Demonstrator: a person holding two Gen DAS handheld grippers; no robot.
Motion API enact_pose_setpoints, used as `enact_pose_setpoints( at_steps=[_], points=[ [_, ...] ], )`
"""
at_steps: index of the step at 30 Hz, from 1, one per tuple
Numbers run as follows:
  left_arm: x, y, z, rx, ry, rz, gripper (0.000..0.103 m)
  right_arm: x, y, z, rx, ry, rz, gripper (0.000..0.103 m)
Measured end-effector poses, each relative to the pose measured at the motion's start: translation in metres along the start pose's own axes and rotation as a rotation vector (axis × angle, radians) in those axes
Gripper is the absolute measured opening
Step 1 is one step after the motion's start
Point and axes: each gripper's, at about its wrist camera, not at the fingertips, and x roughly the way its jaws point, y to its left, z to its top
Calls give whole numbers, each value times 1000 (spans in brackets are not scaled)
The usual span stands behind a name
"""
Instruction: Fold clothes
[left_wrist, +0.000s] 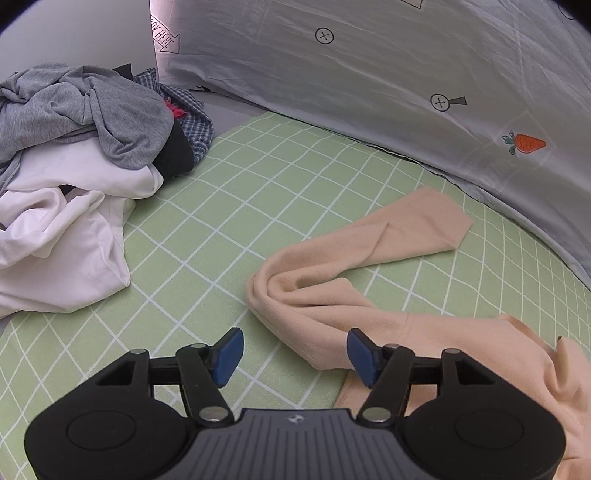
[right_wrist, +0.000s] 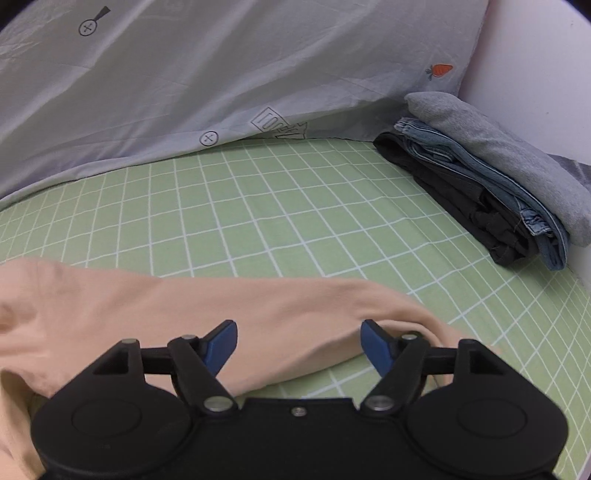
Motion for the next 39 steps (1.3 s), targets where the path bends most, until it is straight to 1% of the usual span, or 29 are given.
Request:
enact_pose_setpoints(
  at_steps=[2,4,5,6,11,14,15,17,18,19,20,21,22,23,24,25,26,27,28,32,33,35,37,39],
  points=[
    [7,-7,-2,28,26,-4,69,-3,19,3,-23,-9,68,80],
    [16,-14,-4,53,37,26,71,4,39,7,-58,2,149,80],
    [19,-17,-5,68,35,36,74,9,49,10,-82,13,187,80],
    [23,-19,-4,70,36,34,75,15,60,13,-105,23,226,80],
    [35,-23,5,25,59,-7,77,49,106,31,-155,80,366,82],
    [43,-19,9,-53,84,-59,77,63,129,37,-160,112,444,82],
    [45,-19,10,-75,89,-70,77,65,135,37,-161,115,468,81],
    [49,-21,9,-88,92,-71,77,69,142,37,-154,130,500,77],
    [51,-22,9,-89,100,-63,76,69,145,36,-155,124,499,77],
    [52,-24,8,-85,103,-54,75,68,146,35,-167,114,489,74],
    [51,-27,7,-78,101,-46,71,67,148,34,-198,99,474,71],
    [51,-30,6,-71,99,-38,63,65,150,33,-236,81,457,55],
    [50,-33,5,-65,97,-34,59,63,151,32,-277,61,441,37],
    [49,-35,3,-60,94,-33,51,62,150,31,-310,45,438,32],
    [47,-37,1,-49,93,-28,40,60,147,30,-322,38,440,17],
    [45,-39,-2,-32,94,-21,35,59,143,29,-326,35,441,10],
    [43,-42,-5,-12,97,-21,26,58,139,28,-327,32,430,9],
    [40,-43,-9,8,104,-27,22,57,135,28,-326,30,414,8],
    [37,-44,-13,24,113,-35,21,54,129,27,-318,28,394,8],
    [23,-47,-33,73,169,-85,19,44,96,15,-197,56,321,8],
    [20,-48,-39,90,183,-96,21,40,89,10,-176,61,305,8],
    [12,-50,-47,127,202,-117,26,34,82,1,-199,48,280,8],
    [4,-49,-47,153,199,-139,30,31,81,-4,-242,29,258,10],
    [-5,-45,-43,171,176,-136,36,31,80,-4,-246,24,249,12]
  ],
)
